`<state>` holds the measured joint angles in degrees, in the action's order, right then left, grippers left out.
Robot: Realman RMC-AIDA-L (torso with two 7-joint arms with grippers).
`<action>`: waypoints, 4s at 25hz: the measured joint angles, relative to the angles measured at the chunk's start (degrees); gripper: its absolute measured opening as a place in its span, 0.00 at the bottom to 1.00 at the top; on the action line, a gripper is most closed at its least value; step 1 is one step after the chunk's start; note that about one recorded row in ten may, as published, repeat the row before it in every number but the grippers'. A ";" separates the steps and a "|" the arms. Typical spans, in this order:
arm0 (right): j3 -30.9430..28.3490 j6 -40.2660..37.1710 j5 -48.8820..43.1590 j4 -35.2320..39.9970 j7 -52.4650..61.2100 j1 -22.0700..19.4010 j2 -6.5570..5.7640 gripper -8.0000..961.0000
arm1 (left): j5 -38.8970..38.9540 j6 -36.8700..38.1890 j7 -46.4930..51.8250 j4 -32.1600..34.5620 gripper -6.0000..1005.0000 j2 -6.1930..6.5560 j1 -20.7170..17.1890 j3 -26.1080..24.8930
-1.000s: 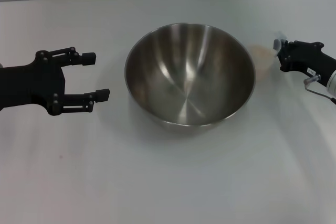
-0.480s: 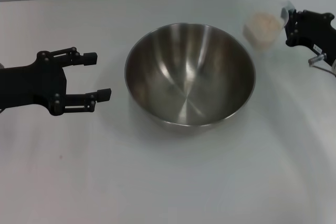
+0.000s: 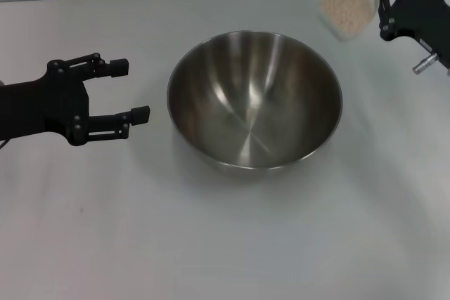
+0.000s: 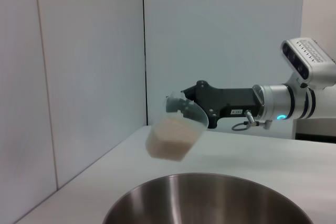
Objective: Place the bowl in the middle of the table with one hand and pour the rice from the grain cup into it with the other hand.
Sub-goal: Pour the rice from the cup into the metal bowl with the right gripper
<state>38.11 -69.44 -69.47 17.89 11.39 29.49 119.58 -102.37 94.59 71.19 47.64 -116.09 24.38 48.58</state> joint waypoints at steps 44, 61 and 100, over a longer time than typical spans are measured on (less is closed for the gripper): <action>8.01 -7.10 -0.04 1.37 -46.37 2.95 0.31 0.02 | 2.23 0.30 0.00 1.40 0.83 -1.94 -0.84 -6.25; 10.40 -7.86 5.91 -5.88 -76.63 5.42 0.30 0.02 | 2.18 0.50 -0.01 1.40 0.83 -1.99 -1.01 -6.04; 11.93 -11.63 5.75 -7.13 -90.73 5.71 0.30 0.02 | 2.36 0.59 -0.57 1.39 0.83 -2.04 -0.71 -6.05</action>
<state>50.04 -81.07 -63.72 10.75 -79.34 35.20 119.88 -100.01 95.18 70.62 49.03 -118.13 23.68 42.53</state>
